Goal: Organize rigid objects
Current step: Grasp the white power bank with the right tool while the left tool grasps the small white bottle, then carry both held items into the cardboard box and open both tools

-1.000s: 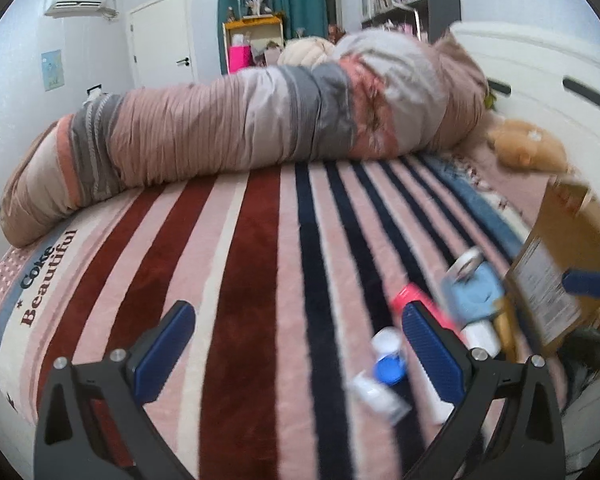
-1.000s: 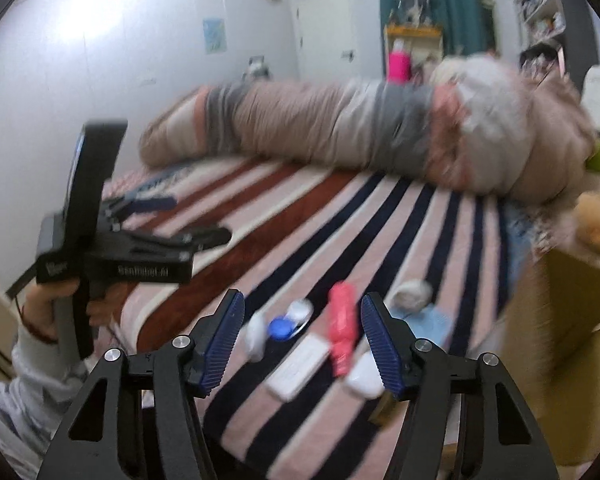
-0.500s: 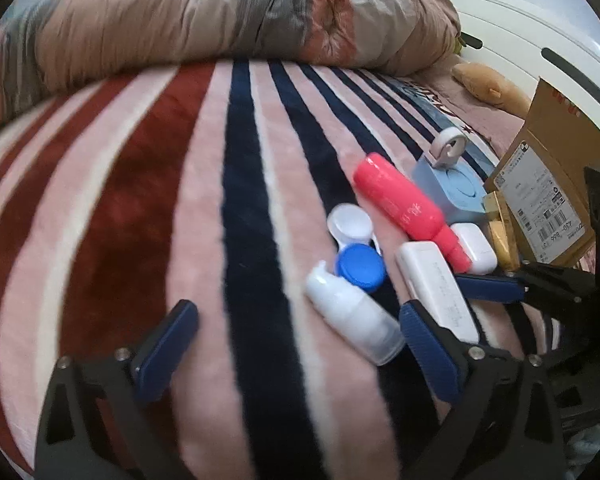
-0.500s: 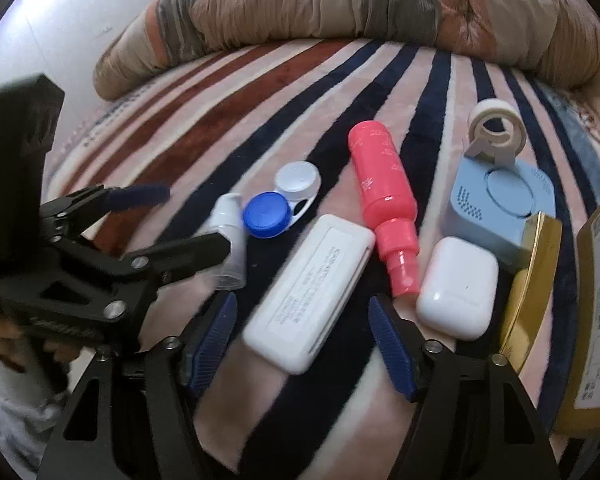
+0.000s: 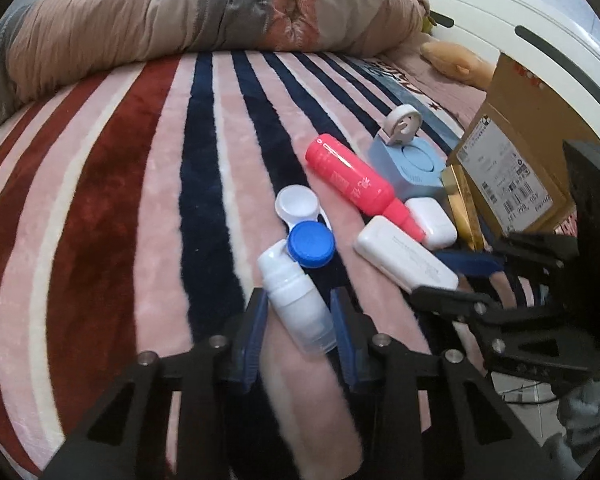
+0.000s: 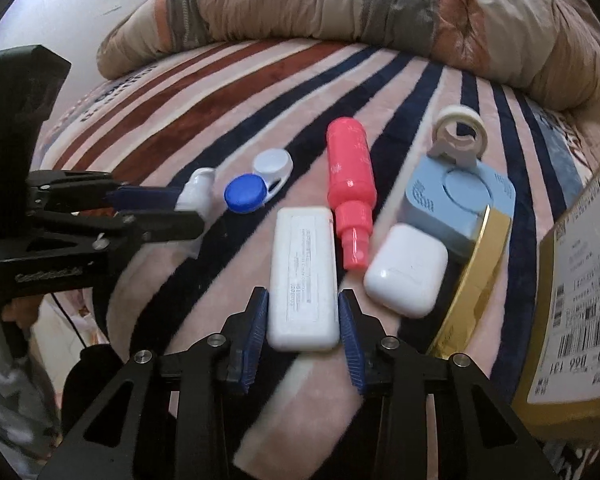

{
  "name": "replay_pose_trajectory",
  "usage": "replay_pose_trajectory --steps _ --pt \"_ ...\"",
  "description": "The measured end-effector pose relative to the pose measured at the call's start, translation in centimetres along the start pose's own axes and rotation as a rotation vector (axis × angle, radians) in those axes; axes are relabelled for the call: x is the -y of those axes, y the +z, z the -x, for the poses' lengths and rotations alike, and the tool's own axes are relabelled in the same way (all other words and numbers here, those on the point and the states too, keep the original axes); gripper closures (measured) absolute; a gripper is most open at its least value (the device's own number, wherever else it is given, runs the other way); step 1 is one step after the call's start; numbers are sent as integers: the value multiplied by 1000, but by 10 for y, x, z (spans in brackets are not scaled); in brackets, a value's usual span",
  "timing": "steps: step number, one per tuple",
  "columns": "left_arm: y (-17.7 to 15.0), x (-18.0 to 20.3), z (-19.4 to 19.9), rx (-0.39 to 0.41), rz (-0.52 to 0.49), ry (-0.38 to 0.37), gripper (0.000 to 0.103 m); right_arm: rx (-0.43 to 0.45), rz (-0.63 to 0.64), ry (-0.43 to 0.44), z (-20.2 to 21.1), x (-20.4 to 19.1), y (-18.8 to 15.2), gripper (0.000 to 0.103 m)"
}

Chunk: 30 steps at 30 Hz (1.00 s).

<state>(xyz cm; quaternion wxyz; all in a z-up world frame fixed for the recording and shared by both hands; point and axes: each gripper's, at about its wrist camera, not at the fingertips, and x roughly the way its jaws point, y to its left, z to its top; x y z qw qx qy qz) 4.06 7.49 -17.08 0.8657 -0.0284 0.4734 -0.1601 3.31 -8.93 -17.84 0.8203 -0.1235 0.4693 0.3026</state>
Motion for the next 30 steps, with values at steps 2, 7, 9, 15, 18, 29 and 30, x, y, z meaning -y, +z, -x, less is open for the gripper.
replay_pose_trajectory --steps 2,7,9,15,18,29,30 --pt "1 0 -4 -1 14 4 73 2 3 -2 -5 0 1 71" --pt "2 3 -22 4 96 70 75 9 2 -9 -14 1 4 72" --pt "0 8 -21 19 103 110 76 12 13 -20 -14 -2 4 72" --pt "-7 13 -13 49 117 142 80 26 25 -35 -10 -5 0 72" --pt "-10 8 2 59 117 141 81 36 30 -37 -5 -7 1 72" --pt "21 30 108 233 0 141 81 232 37 60 94 -18 19 72" --pt "29 40 119 256 -24 119 81 266 36 62 112 -16 20 72"
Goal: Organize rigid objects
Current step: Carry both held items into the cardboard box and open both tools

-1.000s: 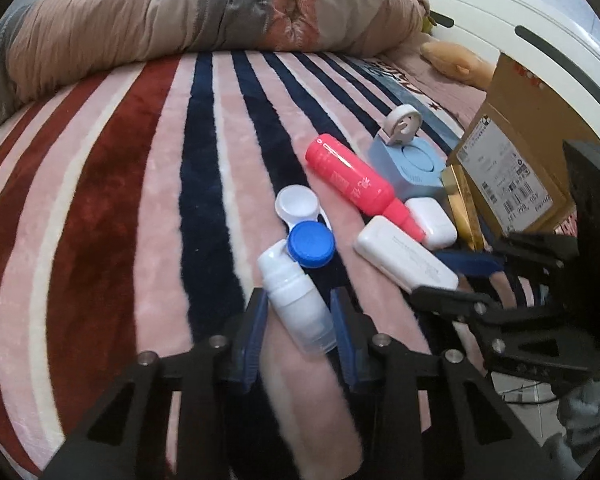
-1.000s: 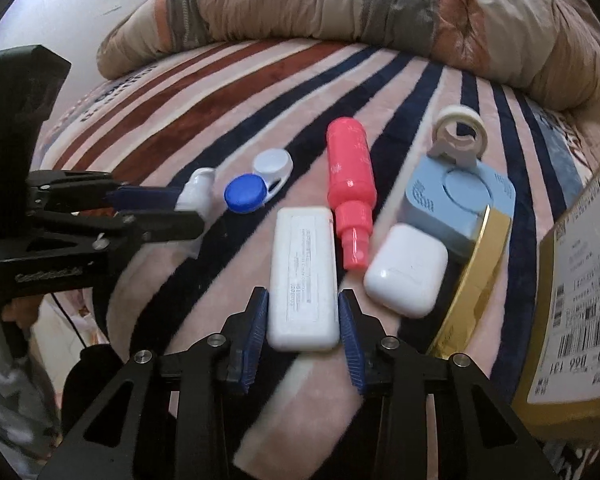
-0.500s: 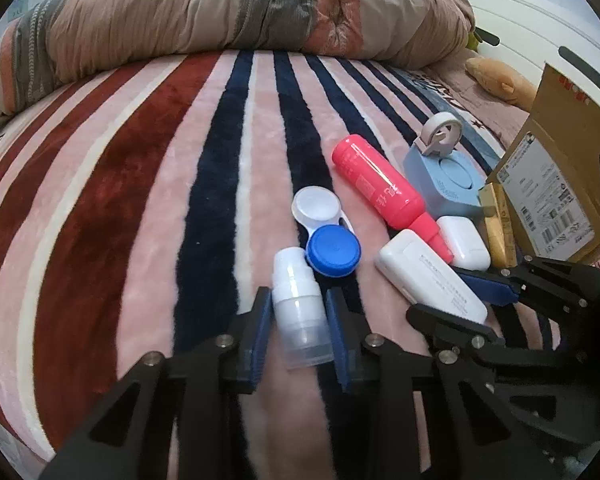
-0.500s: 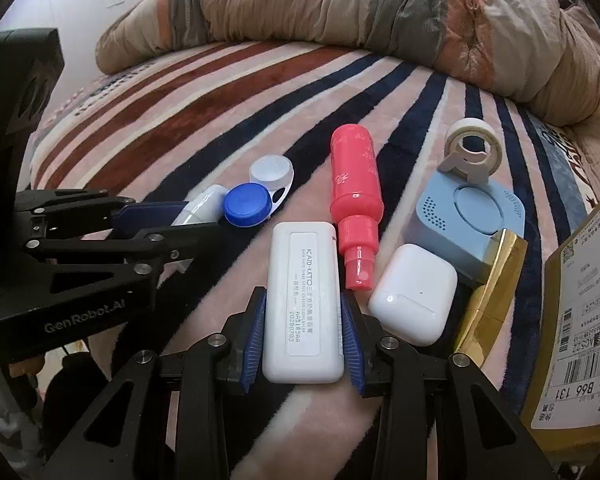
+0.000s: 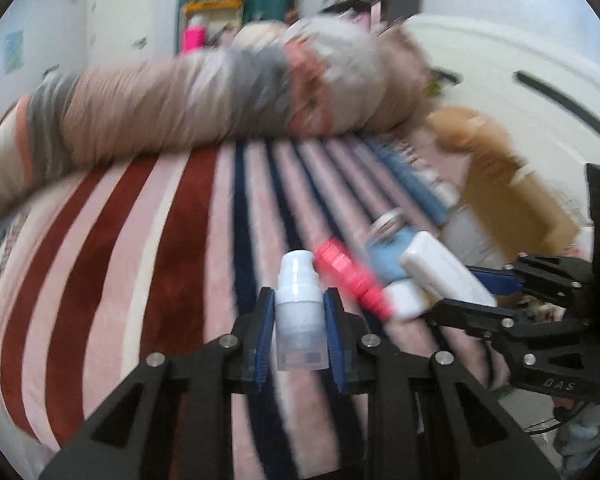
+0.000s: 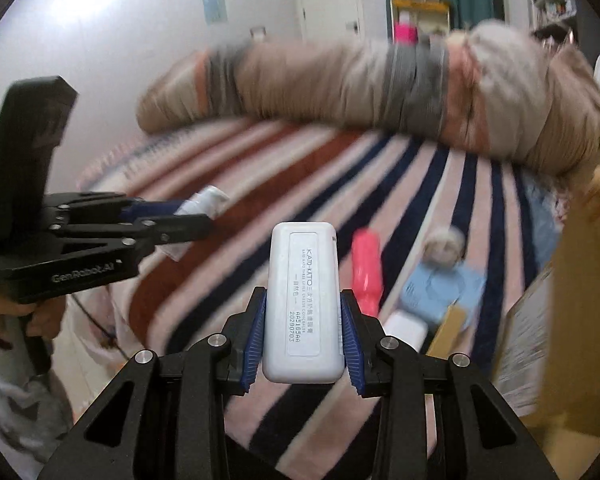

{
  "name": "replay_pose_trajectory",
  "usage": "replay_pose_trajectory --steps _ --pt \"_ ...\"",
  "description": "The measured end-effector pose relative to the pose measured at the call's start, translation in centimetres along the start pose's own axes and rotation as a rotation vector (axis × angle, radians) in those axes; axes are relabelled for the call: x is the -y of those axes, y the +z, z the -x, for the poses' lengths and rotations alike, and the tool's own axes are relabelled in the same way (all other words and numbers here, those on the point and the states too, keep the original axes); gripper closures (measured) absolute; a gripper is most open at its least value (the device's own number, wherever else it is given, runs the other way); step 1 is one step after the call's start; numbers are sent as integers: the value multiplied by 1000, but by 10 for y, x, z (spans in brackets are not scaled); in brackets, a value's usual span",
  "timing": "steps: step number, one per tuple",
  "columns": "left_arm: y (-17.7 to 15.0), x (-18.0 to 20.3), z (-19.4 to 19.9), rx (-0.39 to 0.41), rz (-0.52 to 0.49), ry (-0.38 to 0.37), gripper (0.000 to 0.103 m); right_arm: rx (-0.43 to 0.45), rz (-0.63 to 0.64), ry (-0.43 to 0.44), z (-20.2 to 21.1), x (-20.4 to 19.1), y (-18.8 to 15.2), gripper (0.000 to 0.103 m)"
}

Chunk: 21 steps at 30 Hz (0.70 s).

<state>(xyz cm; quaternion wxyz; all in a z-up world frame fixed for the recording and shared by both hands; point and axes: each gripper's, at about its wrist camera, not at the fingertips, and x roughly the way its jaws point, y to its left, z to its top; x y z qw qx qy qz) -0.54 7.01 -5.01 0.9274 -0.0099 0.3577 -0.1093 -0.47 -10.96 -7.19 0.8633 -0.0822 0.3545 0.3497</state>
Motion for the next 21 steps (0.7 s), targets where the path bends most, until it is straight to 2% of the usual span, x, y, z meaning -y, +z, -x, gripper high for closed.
replay_pose_trajectory --steps 2,6,8,11,12,16,21 --pt "24 27 21 59 -66 -57 81 52 -10 -22 30 6 8 72" --pt "64 87 31 105 -152 -187 81 148 -44 -134 94 37 6 72" --pt "78 119 23 101 -186 -230 81 159 -84 -175 115 61 -1 72" --pt "100 179 -9 36 -236 -346 81 133 -152 -246 130 103 -22 72" --pt "105 196 -21 10 -256 -362 81 118 -170 -267 131 115 -28 72" --pt "116 242 -71 -99 -335 -354 81 69 -235 -306 127 159 -49 72" --pt "110 257 -110 -206 -367 -318 81 4 -248 -310 111 185 -53 72"
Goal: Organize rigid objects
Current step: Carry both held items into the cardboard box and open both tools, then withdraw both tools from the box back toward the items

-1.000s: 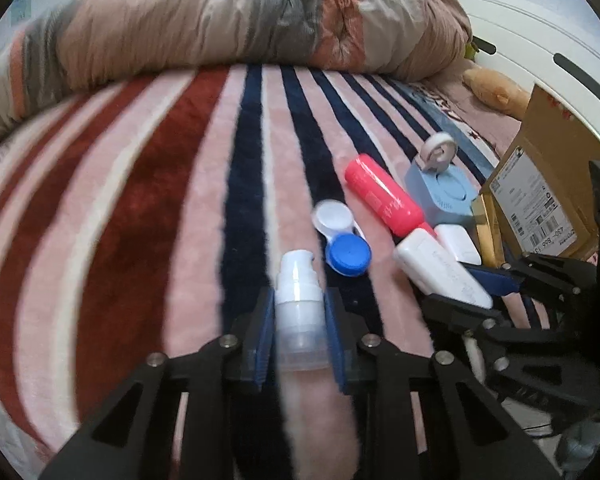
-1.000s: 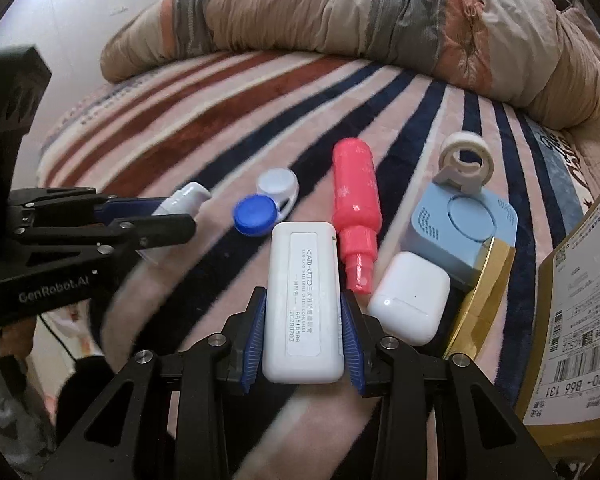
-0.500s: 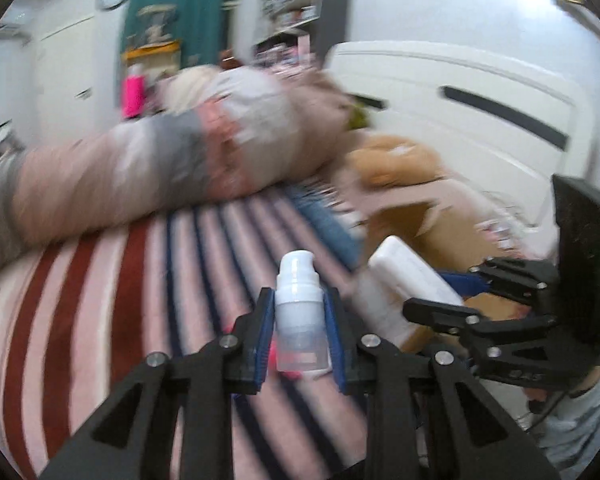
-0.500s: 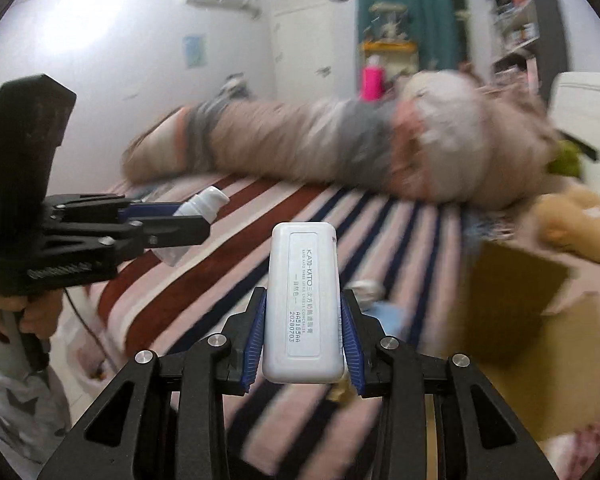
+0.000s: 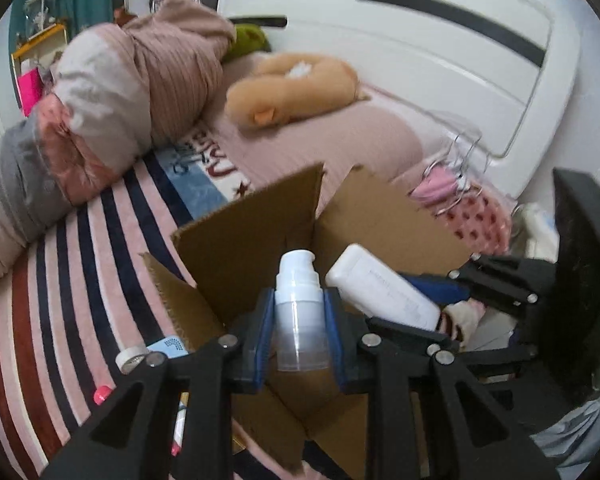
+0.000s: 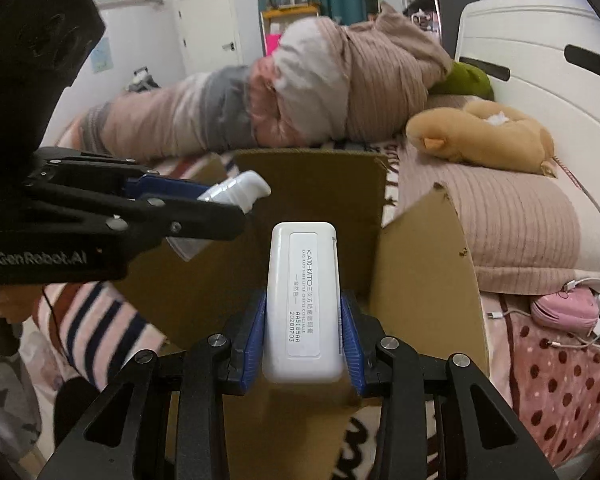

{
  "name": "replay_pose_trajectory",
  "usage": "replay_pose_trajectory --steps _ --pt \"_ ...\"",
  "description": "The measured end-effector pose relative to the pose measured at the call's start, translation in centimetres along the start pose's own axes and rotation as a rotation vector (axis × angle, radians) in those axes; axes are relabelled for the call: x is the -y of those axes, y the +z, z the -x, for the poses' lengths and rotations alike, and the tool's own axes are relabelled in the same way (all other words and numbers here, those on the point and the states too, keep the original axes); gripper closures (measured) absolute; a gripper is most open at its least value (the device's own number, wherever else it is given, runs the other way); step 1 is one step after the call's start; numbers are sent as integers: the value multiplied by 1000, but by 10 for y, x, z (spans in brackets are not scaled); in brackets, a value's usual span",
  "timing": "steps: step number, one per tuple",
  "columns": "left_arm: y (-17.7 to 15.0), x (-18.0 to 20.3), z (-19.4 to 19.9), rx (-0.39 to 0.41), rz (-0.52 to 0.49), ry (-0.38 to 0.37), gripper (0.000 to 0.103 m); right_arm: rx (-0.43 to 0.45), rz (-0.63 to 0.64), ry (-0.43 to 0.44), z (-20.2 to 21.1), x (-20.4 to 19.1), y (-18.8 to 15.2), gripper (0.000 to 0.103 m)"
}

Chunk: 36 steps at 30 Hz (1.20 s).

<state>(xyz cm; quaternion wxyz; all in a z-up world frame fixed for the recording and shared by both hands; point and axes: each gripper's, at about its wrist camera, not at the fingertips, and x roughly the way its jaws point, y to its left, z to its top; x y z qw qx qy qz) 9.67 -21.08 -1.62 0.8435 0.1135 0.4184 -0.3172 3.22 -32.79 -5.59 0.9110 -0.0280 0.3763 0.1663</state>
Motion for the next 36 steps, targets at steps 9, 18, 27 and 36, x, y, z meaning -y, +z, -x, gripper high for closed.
replay_pose_trajectory --steps 9,18,27,36 --pt "-2 -8 3 24 12 11 50 -20 -18 10 -7 11 1 43" --pt "-20 -37 87 186 56 63 14 94 51 -8 25 -25 9 7" --pt "-76 -105 147 252 155 186 4 186 79 32 47 -98 35 7" --pt "-167 -192 129 202 283 279 5 84 181 176 -13 -185 23 34"
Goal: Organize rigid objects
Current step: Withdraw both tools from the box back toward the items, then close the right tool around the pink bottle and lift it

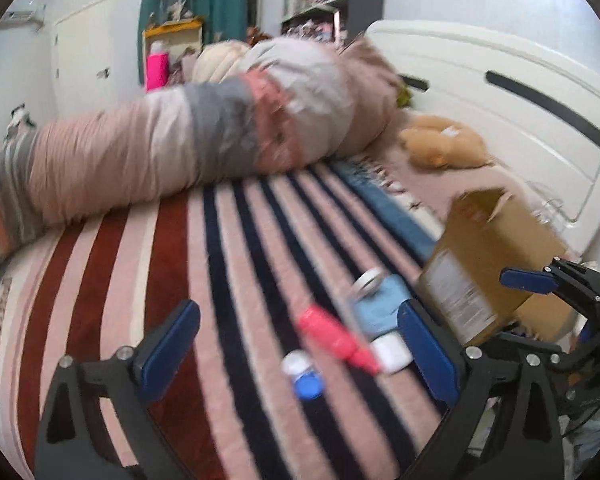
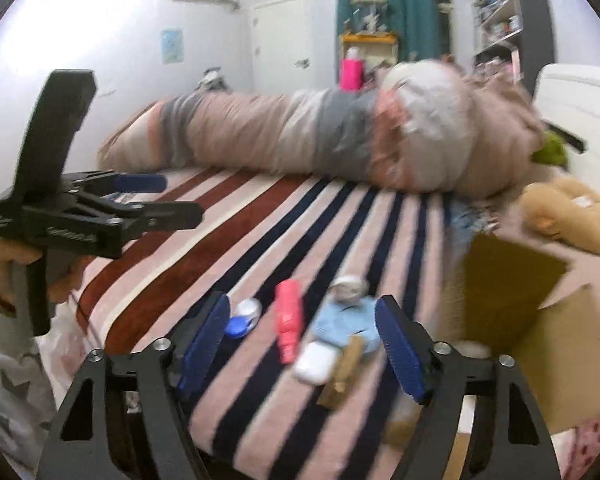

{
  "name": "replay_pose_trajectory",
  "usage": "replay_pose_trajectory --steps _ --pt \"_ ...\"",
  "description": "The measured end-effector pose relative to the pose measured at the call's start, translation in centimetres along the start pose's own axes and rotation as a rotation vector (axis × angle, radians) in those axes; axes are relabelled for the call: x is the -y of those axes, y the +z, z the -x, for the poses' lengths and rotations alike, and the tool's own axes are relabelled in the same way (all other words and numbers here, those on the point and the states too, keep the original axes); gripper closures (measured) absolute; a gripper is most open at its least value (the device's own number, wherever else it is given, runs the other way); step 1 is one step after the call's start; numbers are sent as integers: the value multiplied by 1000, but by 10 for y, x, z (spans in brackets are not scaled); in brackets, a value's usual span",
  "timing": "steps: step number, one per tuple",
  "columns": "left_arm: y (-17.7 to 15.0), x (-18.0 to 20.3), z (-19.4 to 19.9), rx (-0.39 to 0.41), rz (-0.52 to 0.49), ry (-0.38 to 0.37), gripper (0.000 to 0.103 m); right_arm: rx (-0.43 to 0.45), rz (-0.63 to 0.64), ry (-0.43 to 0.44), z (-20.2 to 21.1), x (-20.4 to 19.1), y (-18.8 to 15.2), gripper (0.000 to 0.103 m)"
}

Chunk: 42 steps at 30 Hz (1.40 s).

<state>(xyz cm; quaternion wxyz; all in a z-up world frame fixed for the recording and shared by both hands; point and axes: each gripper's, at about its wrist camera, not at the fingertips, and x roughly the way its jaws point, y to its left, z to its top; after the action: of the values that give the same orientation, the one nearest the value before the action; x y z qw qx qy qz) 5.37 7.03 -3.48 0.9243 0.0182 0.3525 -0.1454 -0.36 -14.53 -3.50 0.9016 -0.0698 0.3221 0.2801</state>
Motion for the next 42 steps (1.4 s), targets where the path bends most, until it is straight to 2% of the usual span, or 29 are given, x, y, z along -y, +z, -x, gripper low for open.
replay_pose_trajectory --steps 1,3,5,7,10,12,17,18,19,23,25,28,31,33,37,39,42 --pt "-8 -7 -8 -16 12 2 6 -16 2 14 -9 -3 -3 38" --pt "-22 -22 -26 -50 41 -6 15 -62 8 44 -33 -11 -10 41" --pt "-33 -26 -42 -78 53 -16 15 -125 5 74 -61 -15 -16 43" --pt "-48 -31 -65 -117 77 -42 15 -172 -3 84 -85 -14 -21 50" --pt "-65 -31 -87 -163 134 -108 15 -215 18 21 -122 -13 -27 56" --pt "-72 -29 -101 -181 162 -148 16 -243 27 15 -144 -9 -31 62" --pt "-81 -26 -118 -194 178 -155 16 -277 13 11 -178 2 -32 66" --pt "-80 -27 -120 -193 182 -158 16 -281 16 12 -184 2 -32 72" --pt "-79 -30 -119 -191 190 -163 16 -282 21 11 -187 2 -30 75" --pt "-73 -36 -114 -175 202 -176 16 -267 46 -16 -186 -3 -25 76" --pt "-64 -38 -109 -159 228 -226 23 -236 45 2 -176 -5 -25 76" --pt "-51 -37 -102 -137 247 -295 24 -192 37 54 -159 -10 -22 76" --pt "-46 -30 -98 -137 214 -253 24 -201 58 75 -147 -17 -21 76" --pt "-50 -29 -97 -145 210 -247 24 -289 55 80 -156 -18 -27 76" --pt "-56 -31 -98 -167 216 -241 24 -375 43 72 -175 -14 -42 75" --pt "-57 -31 -98 -175 210 -234 24 -367 35 77 -180 -14 -43 75" --pt "-55 -26 -89 -163 192 -227 24 -316 59 31 -171 -16 -39 76"
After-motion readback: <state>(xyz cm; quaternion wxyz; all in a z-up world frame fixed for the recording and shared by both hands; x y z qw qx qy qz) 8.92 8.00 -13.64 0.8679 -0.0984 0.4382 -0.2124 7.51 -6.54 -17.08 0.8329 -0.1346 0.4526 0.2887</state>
